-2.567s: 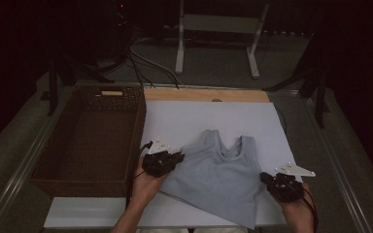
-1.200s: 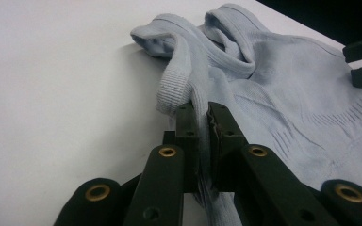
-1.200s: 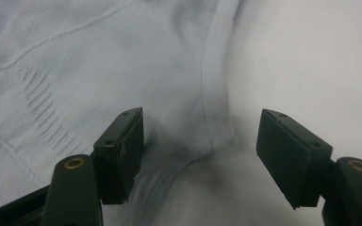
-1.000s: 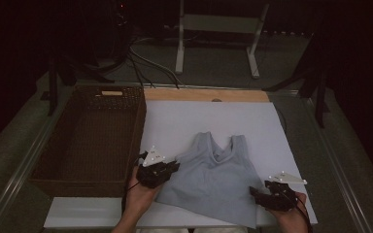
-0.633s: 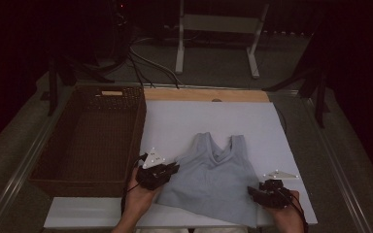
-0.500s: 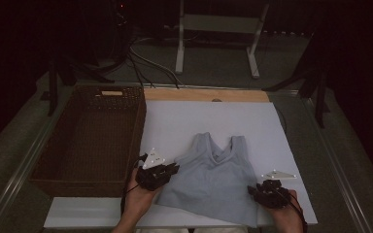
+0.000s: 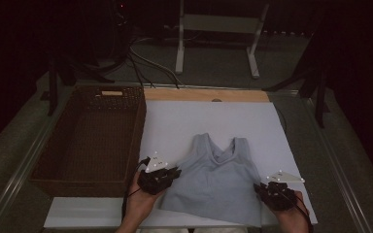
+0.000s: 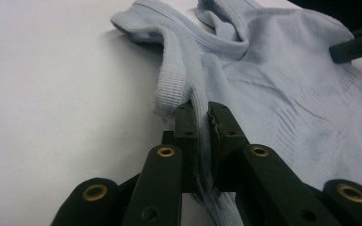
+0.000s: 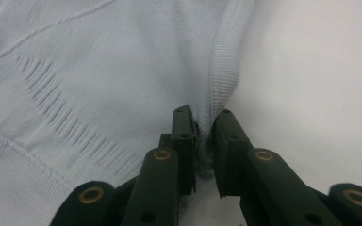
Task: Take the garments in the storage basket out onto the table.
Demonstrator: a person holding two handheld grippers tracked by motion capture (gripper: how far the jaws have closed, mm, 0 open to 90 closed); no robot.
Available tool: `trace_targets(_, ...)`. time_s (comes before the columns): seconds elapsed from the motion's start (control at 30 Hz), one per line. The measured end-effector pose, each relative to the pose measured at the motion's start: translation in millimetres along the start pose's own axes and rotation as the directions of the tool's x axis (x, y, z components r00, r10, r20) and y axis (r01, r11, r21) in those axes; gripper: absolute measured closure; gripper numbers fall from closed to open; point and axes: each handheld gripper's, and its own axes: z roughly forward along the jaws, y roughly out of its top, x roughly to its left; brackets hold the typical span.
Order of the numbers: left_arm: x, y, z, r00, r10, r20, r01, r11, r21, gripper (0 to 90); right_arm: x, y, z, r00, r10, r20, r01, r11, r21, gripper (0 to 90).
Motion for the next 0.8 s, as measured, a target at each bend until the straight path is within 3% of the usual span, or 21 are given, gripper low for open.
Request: trace_targets(0.8,-26.9,1.9,27.2,0.9968,0.013,0.079,-0.016,0.9992,0.035,84.2,-31.2,-10.7,-17.1,0.9946,0.071,0.075,-0.071,0.997,-0.012,80.6)
